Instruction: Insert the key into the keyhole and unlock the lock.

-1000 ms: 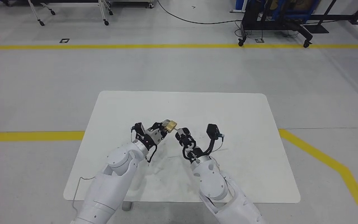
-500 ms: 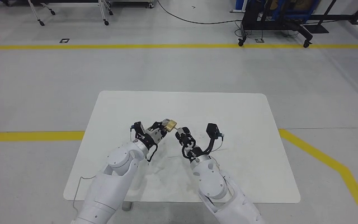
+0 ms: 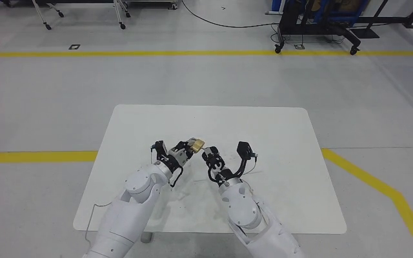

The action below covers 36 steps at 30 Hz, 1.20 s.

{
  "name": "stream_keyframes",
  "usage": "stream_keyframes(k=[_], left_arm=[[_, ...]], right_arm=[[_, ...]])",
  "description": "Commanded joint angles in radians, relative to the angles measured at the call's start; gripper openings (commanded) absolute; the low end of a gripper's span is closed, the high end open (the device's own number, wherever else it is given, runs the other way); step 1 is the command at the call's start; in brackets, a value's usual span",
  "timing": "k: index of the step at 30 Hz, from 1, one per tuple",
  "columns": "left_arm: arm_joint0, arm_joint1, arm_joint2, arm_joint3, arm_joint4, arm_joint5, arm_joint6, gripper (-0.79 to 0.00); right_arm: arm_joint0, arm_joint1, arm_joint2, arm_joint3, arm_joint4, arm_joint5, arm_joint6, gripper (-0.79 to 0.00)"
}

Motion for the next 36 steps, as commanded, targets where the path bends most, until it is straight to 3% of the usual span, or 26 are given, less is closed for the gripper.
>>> stream_keyframes(k=[1,34,35,36], left_arm=[[0.000,0.000,0.000,0.000,-0.001,0.001,-0.002,-0.785],[0.008,-0.001,0.002,-0.007,0.058,-0.037,-0.034,-0.785],[0.008,-0.001,0.002,-0.008,0.060,-0.038,-0.033,-0.785],[0.008,-0.001,0.001,-0.008,0.060,-0.038,-0.033,-0.785]], right_arm=[[0.002,-0.001,0.000,0.002,-0.001,0.005,-0.002,-0.785],[0.037,-0.023,-0.006,0.049,0.002,0.035,0.002,-0.785],[0.036,-0.024,-0.005,0.049,0.007,0.031,0.003,-0.603],[0.036,-0.024,-0.004,0.050,0.008,0.029,0.003,-0.311]])
